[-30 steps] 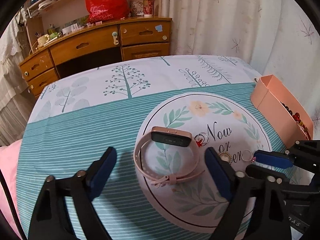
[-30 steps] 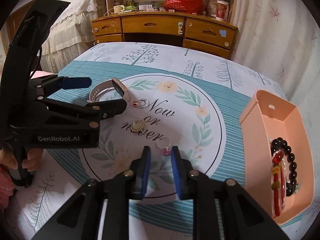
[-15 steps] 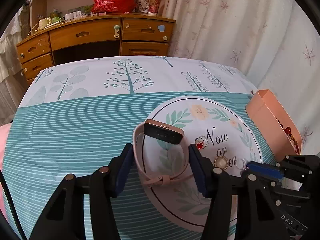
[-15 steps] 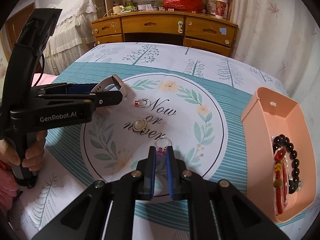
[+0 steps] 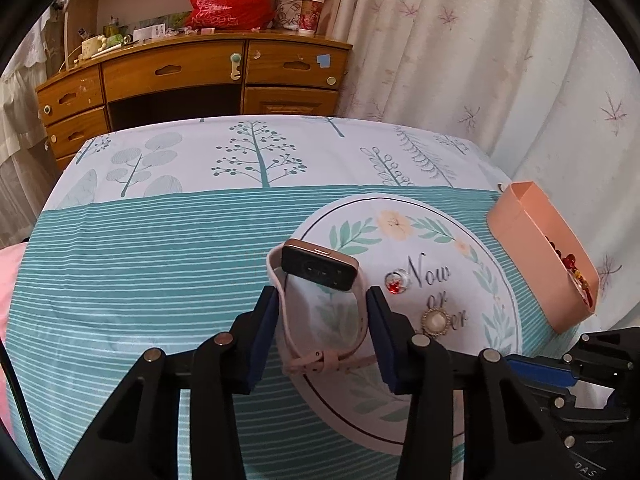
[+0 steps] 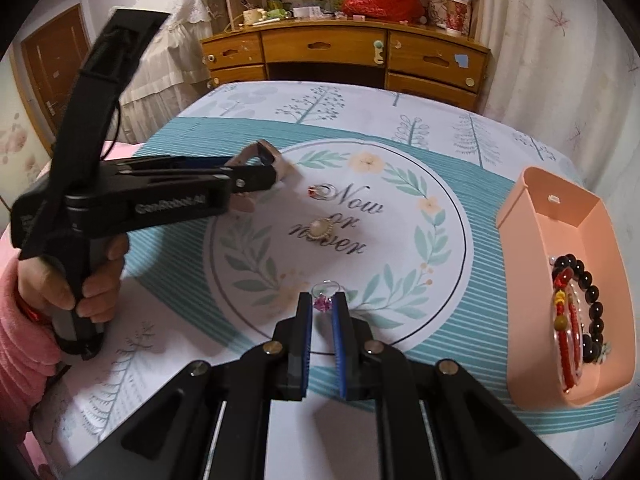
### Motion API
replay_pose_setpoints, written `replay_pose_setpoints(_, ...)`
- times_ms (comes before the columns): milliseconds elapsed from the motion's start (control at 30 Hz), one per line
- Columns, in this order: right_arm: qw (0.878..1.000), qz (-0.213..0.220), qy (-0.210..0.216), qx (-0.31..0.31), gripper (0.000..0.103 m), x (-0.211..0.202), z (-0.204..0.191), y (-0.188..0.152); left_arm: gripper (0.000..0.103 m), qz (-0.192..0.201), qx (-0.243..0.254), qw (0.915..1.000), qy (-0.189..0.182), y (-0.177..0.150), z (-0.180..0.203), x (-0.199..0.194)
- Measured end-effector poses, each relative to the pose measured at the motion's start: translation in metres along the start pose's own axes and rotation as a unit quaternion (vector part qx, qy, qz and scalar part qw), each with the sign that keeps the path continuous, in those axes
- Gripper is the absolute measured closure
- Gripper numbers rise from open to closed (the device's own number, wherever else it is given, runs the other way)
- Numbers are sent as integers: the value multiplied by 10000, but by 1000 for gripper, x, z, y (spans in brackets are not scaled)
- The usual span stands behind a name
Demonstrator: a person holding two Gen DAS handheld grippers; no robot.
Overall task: Organize jewelry
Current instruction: 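Grasp the pink watch with the left tool while the right tool grasps the pink gem ring, then carry the pink watch and pink gem ring into the pink box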
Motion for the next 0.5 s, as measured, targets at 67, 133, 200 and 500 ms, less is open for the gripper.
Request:
replay_pose_setpoints(67,9999,78,8,-70,94,-8,-4,0,60,-76,86,9999,101,1,5,-3)
replay_pose_setpoints(133,9997,157,2,-182,94,-17,-8,0,60,-135,251,9991,326,3,12,-9)
replay_pose_setpoints(200,9992,262,53,-288,94,-28,-13,1,60,-113,323,9987,370,4,15,-16)
replay_pose_setpoints(500,9934,847,499,-596,94,-97,-22,-4,60,-26,389,9985,377,13,38,-60)
Point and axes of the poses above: each gripper's, at about its wrist camera, not at the fingertips, and x roughly the way its jaws point, z to its right, y to its top, the point moved 2 cm from there along x, roughly the way its jaws point, and after that the axes turned 15 degrees about x, right-handed, at the moved point
